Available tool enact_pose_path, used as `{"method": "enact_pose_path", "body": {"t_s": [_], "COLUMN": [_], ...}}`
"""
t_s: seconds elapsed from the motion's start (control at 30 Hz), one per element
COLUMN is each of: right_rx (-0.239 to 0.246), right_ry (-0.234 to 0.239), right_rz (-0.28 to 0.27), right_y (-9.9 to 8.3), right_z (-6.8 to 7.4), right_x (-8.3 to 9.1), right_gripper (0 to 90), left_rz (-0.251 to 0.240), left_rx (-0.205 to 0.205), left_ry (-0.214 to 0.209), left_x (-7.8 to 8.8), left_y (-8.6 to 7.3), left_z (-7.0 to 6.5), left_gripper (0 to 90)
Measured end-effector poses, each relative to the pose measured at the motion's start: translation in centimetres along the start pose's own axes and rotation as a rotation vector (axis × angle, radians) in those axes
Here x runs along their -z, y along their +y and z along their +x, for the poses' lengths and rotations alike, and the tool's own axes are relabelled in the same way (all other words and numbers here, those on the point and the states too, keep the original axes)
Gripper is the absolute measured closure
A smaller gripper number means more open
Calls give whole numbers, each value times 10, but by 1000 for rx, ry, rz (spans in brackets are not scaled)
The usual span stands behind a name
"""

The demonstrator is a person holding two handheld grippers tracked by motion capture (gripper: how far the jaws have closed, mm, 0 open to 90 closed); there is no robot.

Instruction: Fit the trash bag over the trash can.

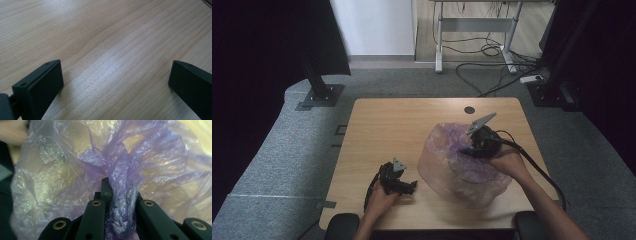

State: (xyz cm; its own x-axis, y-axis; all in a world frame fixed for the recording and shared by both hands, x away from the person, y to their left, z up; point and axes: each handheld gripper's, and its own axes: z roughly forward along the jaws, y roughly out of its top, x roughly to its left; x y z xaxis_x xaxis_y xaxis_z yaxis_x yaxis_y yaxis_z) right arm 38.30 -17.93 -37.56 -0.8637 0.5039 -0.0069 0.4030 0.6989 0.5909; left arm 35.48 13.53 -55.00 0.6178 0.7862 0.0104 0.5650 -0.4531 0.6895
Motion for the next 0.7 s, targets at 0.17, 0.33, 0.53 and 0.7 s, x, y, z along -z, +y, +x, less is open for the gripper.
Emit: {"method": "enact_pose_path", "body": {"t_s": [0.17, 0.33, 0.53, 0.7], "right_rx": [-23, -9, -47, -70], "right_ry": [-58, -87, -69, -52], "right_rz": [112, 253, 188, 123], "right_y": [-17, -25, -24, -25], "right_z": [-7, -8, -7, -7], "right_x": [-22, -39, -22, 6], "right_gripper": [809, 779, 428, 395], "left_rz": [0, 2, 2, 2], "left_rx": [0, -2, -2, -2], "left_ry": [0, 0, 0, 0], "left_x": [0, 0, 0, 0], "left_y": [0, 0, 0, 0], "left_z": [0, 0, 0, 0], "left_gripper": [0, 0, 0, 0]}}
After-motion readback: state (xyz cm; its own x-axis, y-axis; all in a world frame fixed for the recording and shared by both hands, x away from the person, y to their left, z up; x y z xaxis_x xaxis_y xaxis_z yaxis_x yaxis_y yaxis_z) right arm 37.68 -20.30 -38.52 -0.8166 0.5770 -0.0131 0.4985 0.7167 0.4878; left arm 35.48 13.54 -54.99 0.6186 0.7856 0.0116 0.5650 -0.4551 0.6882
